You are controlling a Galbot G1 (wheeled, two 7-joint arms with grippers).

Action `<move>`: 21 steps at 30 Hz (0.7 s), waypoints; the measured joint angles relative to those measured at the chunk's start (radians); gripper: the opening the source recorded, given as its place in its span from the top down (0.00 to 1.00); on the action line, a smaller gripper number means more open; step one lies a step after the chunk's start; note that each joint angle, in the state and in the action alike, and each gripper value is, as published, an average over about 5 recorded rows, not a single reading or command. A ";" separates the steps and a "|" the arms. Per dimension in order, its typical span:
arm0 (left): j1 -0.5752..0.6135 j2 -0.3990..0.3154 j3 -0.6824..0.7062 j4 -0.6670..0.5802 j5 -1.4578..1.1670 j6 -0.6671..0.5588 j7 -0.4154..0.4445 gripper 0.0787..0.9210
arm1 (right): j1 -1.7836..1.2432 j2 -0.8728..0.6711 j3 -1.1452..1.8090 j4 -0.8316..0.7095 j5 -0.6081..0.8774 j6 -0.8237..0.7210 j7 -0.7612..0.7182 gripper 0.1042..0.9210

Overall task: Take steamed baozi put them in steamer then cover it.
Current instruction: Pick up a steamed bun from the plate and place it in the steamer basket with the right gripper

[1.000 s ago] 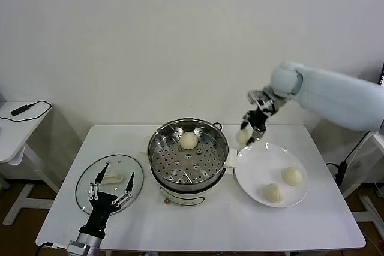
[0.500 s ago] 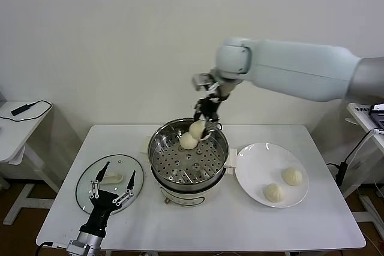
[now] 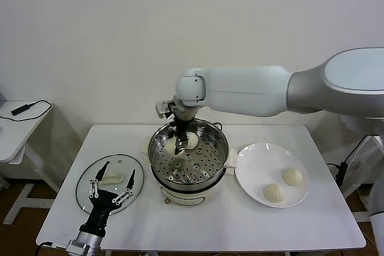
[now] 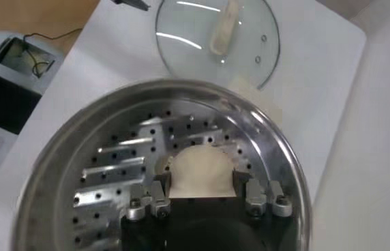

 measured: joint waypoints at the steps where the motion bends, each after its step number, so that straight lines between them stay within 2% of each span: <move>1: 0.000 0.000 0.000 0.001 0.000 0.000 0.000 0.12 | -0.005 0.004 -0.001 -0.001 0.000 -0.002 0.002 0.35; 11: 0.002 -0.002 -0.011 0.005 0.000 -0.005 0.000 0.12 | -0.047 0.036 -0.005 -0.021 0.001 -0.012 0.026 0.32; 18: 0.004 -0.003 -0.015 0.005 0.000 -0.007 0.000 0.12 | -0.051 0.026 0.006 -0.009 -0.008 -0.015 0.033 0.14; 21: 0.002 -0.001 -0.015 0.006 0.000 -0.007 0.000 0.12 | -0.039 0.005 0.011 0.012 -0.016 -0.016 0.030 0.12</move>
